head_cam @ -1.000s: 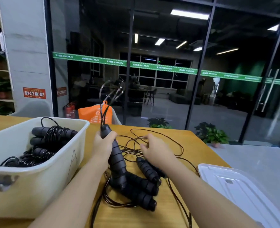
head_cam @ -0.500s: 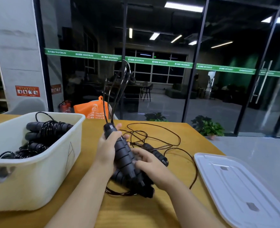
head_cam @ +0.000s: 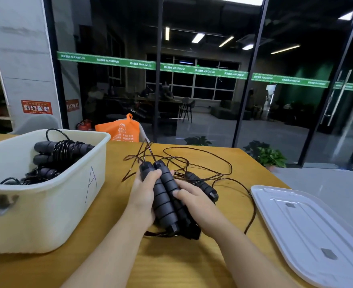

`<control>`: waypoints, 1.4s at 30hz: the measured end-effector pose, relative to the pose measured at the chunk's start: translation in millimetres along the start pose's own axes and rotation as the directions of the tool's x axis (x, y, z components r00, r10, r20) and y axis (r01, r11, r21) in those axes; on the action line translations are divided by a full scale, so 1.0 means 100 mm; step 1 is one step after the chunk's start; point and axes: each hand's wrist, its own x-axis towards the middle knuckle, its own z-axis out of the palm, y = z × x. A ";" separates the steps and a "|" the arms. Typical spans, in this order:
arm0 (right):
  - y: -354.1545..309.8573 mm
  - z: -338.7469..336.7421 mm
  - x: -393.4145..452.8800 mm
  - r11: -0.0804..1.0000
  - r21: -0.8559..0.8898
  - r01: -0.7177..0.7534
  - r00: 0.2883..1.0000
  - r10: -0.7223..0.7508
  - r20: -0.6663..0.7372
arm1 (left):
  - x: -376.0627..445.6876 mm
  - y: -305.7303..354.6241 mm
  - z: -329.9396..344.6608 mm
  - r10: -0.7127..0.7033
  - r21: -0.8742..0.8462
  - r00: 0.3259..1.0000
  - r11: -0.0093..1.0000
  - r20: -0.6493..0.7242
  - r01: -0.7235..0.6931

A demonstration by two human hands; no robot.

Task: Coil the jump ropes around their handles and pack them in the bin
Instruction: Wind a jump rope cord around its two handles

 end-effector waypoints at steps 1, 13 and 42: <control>0.01 0.00 0.00 1.000 0.005 -0.007 1.000 0.007 -0.009 | 0.00 0.00 0.00 -0.001 0.007 1.000 1.000 0.005 0.001; -0.04 0.02 -0.05 0.999 -0.005 -0.045 0.999 0.045 0.007 | -0.04 0.00 0.05 0.120 0.067 0.993 0.991 0.010 -0.120; 0.02 -0.35 0.00 0.781 -0.619 -0.086 0.910 -0.191 -0.367 | -0.09 0.01 0.06 0.395 0.745 0.912 0.573 0.113 -0.341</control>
